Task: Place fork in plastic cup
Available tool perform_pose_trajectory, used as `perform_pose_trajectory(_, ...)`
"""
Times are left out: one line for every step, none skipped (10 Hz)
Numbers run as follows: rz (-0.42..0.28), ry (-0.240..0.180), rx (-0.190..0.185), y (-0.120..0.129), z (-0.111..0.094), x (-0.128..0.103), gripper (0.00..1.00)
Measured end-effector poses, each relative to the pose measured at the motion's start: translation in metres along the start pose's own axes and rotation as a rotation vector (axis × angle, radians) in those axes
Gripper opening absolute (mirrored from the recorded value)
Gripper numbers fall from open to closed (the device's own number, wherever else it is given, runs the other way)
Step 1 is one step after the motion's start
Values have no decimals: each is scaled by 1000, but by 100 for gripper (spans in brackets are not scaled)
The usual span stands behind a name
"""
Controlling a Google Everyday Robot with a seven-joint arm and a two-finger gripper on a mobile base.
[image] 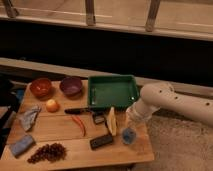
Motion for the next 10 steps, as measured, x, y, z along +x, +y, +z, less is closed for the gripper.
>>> perform_pose_trajectory(-5, 4, -4, 0, 0, 4, 0)
perform_pose_trajectory(-14, 9, -5, 1, 0, 9, 0)
perform_pose_trajectory(-22, 14, 0, 1, -1, 13, 0)
perform_pose_trajectory(-30, 19, 4, 2, -1, 16, 0)
perform_pose_trajectory(-33, 22, 8, 1, -2, 20, 0)
perform_pose_trajectory(-35, 29, 11, 0, -2, 24, 0)
perform_pose_trajectory(-43, 37, 13, -1, -1, 28, 0)
perform_pose_trajectory(-49, 48, 17, -2, 1, 30, 0)
perform_pose_trajectory(-55, 65, 21, -3, 4, 33, 0)
perform_pose_trajectory(-59, 79, 23, -4, 8, 35, 0)
